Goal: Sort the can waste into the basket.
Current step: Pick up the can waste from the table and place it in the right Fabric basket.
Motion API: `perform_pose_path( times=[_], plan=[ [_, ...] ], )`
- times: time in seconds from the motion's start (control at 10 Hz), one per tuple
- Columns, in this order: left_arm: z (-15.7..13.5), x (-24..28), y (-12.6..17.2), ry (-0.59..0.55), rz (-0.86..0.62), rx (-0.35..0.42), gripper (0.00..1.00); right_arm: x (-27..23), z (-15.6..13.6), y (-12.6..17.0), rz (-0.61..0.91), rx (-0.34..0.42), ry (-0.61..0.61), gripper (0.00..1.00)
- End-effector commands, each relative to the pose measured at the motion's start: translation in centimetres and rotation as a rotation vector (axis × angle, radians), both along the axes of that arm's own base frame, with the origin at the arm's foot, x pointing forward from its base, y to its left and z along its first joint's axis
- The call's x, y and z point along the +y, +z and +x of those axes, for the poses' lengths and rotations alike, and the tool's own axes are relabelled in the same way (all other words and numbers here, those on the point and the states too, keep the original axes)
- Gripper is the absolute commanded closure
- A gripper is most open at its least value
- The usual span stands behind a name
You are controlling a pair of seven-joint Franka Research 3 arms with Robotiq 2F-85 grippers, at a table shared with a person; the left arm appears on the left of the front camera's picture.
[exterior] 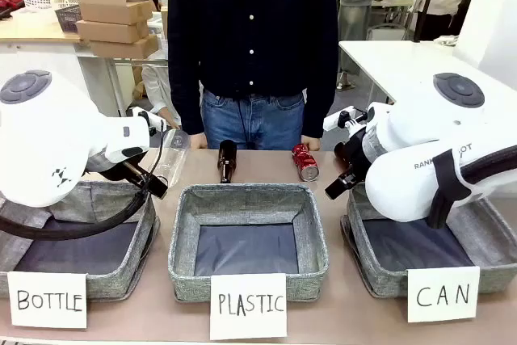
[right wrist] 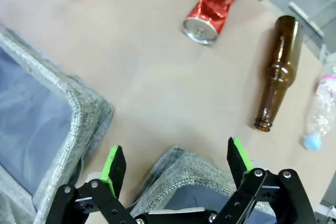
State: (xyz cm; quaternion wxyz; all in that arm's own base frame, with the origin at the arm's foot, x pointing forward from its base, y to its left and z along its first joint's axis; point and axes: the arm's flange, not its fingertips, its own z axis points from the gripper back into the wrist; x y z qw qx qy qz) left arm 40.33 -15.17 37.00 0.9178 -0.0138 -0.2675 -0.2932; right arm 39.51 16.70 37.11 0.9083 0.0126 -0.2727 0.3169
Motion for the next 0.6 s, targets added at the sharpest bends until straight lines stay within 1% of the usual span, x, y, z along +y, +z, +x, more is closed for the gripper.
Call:
perform_pose_path(
  times=[0.0,0.5],
  plan=[
    [0.0,0.0,0.01,0.0,0.0,0.0,0.0,0.0,0.0,0.0,0.0,0.0,0.0,0.0],
    [0.0,0.0,0.01,0.0,0.0,0.0,0.0,0.0,0.0,0.0,0.0,0.0,0.0,0.0]
  ],
)
